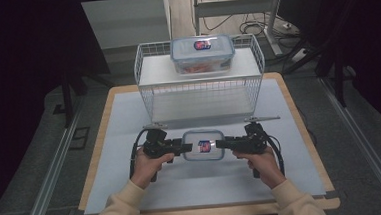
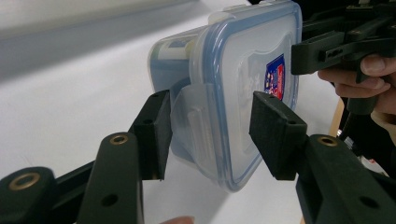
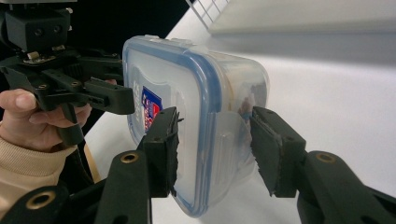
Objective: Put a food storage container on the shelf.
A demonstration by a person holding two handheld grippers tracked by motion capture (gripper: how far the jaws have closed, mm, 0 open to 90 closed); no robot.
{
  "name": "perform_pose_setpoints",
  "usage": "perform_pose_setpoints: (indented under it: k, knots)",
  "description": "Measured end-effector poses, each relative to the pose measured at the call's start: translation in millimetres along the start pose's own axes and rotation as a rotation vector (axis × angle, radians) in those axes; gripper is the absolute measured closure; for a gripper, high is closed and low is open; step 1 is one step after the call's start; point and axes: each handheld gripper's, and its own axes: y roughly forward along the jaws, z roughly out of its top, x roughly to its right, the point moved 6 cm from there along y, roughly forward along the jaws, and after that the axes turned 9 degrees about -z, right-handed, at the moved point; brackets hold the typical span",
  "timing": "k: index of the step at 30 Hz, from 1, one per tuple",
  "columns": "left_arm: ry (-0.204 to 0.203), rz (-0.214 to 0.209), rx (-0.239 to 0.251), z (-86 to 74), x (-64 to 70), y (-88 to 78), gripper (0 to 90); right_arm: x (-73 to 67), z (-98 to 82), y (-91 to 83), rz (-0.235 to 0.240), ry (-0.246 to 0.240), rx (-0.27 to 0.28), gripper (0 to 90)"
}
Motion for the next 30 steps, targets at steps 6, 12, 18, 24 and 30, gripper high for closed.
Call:
perform_pose_setpoints:
  k: [6,12,18,24,30]
  knots:
    - [0.017,-0.003,0.025,17.9,7.4,-8.6,50.3,-7.4,18.7,-10.1,-0.005,-0.040,0.024,52.8]
    - [0.046,0.008,0.039,36.2,15.4,-17.4,50.5,-15.1,37.0,-20.2,-0.003,-0.060,0.057,52.8]
    - [0.067,0.015,0.050,52.2,22.2,-23.4,50.6,-20.4,51.8,-28.8,-0.003,-0.081,0.085,52.8]
    - [0.090,0.022,0.061,68.3,27.0,-30.3,50.7,-25.7,66.9,-36.1,-0.003,-0.096,0.108,52.8]
    - [0.120,0.022,0.088,88.9,37.0,-42.0,51.3,-34.6,87.6,-47.5,0.003,-0.123,0.138,52.9]
